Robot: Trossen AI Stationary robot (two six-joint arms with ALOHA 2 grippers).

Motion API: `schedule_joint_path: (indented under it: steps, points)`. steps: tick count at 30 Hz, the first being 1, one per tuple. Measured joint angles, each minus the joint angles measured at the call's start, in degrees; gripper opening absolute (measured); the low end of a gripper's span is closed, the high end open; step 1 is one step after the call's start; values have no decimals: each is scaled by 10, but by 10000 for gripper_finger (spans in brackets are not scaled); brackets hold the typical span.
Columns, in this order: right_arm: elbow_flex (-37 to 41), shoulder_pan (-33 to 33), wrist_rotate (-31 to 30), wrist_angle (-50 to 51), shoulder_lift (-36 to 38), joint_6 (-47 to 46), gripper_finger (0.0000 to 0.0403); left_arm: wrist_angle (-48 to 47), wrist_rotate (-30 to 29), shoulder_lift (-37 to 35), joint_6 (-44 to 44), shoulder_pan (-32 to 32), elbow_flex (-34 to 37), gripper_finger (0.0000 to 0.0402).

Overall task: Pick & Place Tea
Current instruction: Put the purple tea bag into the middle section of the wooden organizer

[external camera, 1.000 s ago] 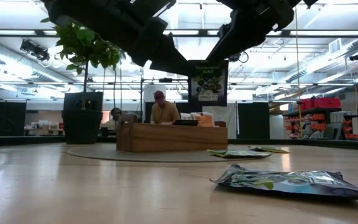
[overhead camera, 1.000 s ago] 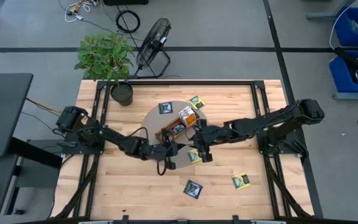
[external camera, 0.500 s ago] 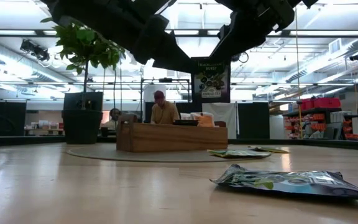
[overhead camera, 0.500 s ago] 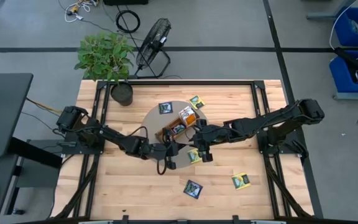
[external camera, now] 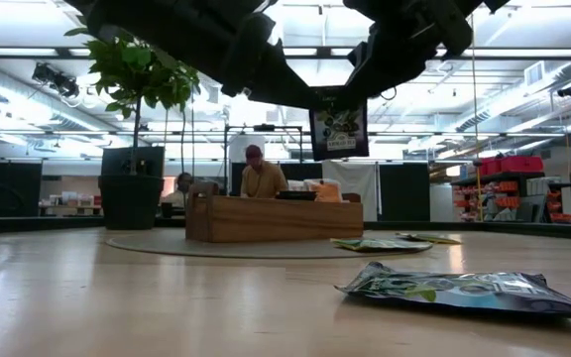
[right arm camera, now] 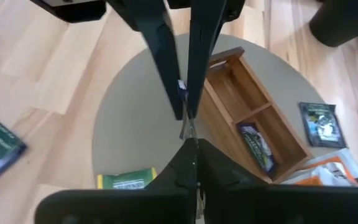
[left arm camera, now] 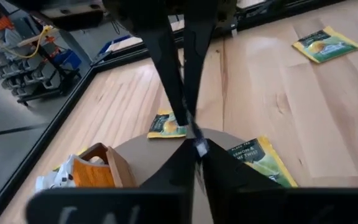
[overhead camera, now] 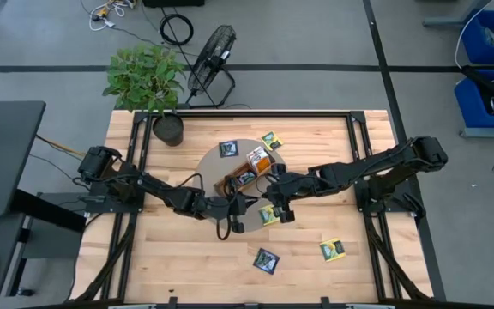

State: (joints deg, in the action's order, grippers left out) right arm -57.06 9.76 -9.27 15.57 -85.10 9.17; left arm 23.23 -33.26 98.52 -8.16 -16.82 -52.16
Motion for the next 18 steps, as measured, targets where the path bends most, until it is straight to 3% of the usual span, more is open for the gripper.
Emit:
schedule_joint_path:
  steps: [3,10,12,18]
  points:
    - [0,1,-12,4,0,8,3,-16,10,0,1,1,0,64]
    - [0,3,-27,16,0,21,1,-50,99,0,48,13,8,147]
    - [0,6,-35,14,0,33,1,14,101,0,42,12,37,160]
    - [6,20,-38,-5,2,61,1,333,92,0,12,-11,180,159]
